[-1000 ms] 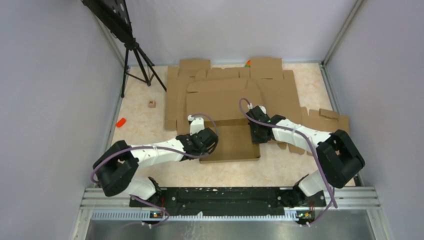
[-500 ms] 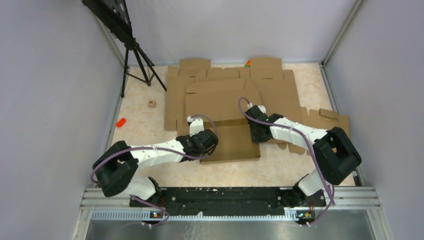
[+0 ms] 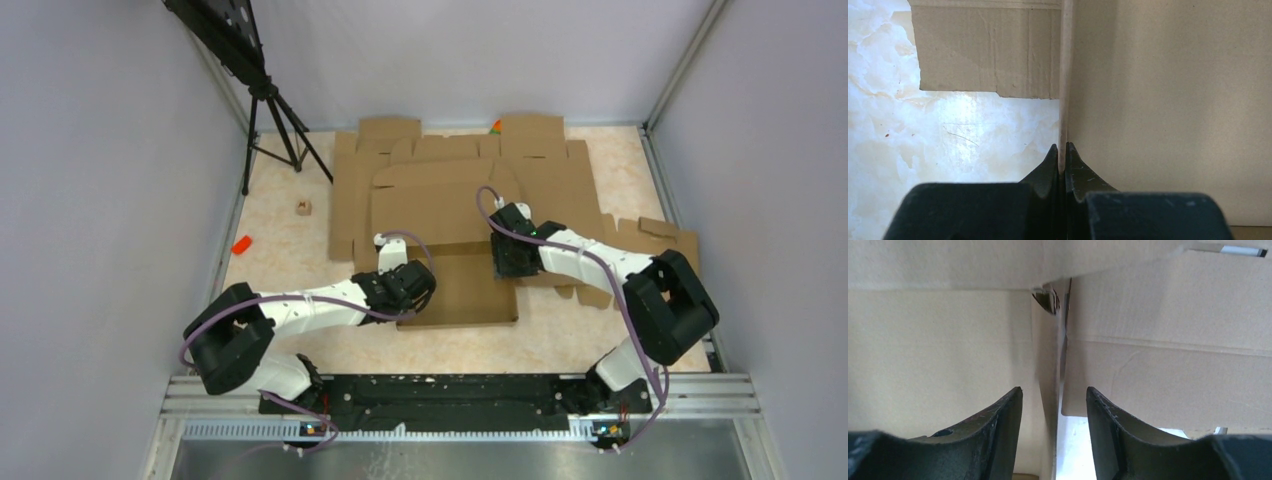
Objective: Fold the paper box
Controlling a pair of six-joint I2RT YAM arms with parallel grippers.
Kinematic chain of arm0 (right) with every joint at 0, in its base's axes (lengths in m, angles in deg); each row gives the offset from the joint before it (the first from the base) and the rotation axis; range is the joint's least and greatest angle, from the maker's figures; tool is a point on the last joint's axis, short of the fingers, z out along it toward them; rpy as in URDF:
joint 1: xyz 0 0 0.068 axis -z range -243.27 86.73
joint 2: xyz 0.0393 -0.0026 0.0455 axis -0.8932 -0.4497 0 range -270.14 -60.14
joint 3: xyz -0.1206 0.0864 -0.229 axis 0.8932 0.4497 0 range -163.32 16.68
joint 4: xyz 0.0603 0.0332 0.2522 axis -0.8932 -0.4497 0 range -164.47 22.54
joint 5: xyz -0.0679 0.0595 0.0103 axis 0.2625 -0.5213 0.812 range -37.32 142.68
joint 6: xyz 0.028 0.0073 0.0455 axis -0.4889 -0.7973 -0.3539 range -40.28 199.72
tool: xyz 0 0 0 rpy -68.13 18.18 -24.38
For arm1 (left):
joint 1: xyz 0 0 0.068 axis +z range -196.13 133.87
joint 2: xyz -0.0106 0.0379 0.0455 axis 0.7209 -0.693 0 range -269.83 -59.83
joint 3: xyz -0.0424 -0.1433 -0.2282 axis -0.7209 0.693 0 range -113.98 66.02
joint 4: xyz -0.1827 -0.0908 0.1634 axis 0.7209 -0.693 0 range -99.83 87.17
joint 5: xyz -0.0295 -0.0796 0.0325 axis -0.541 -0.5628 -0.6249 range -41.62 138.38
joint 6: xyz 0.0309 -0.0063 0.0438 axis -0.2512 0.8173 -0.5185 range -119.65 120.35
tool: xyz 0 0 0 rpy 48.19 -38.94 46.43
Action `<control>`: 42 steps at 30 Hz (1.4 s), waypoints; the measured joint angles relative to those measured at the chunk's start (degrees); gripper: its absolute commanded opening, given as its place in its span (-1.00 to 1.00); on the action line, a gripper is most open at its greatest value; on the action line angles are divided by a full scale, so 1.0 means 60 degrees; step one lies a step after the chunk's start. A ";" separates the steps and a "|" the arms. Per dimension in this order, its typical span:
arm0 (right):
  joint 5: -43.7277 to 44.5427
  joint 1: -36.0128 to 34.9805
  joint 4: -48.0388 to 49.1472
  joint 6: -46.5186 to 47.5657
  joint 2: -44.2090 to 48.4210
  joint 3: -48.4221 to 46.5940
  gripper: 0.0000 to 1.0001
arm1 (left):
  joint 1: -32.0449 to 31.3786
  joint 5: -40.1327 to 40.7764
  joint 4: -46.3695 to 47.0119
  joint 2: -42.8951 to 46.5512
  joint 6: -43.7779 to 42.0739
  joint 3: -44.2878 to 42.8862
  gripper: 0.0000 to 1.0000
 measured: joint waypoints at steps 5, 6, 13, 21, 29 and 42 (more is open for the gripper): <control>0.0004 0.0011 0.0160 -0.0004 -0.0372 -0.0208 -0.25 | -0.0033 0.0051 -0.0044 0.0004 0.0004 0.0000 -1.00; 0.0004 0.0011 0.0164 0.0000 -0.0452 -0.0215 -0.38 | -0.0040 0.0066 -0.0055 0.0004 0.0004 0.0000 -1.00; 0.0044 0.0015 0.0102 -0.0076 -0.0627 -0.0266 -1.00 | -0.0091 0.0076 -0.0102 0.0033 0.0109 0.0004 -1.00; 0.0306 0.0018 0.0073 0.0000 -0.0627 -0.0288 0.14 | -0.0109 0.0164 -0.0204 0.0066 0.0200 0.0004 -1.00; 0.0280 0.0251 0.0280 -0.0109 -0.0627 -0.0288 0.02 | -0.0153 0.0222 -0.0280 0.0066 0.0219 0.0004 -1.00; 0.0087 0.0481 0.1104 -0.0586 -0.0874 -0.0798 -1.00 | -0.0219 0.0262 -0.0346 0.0066 0.0255 0.0004 -1.00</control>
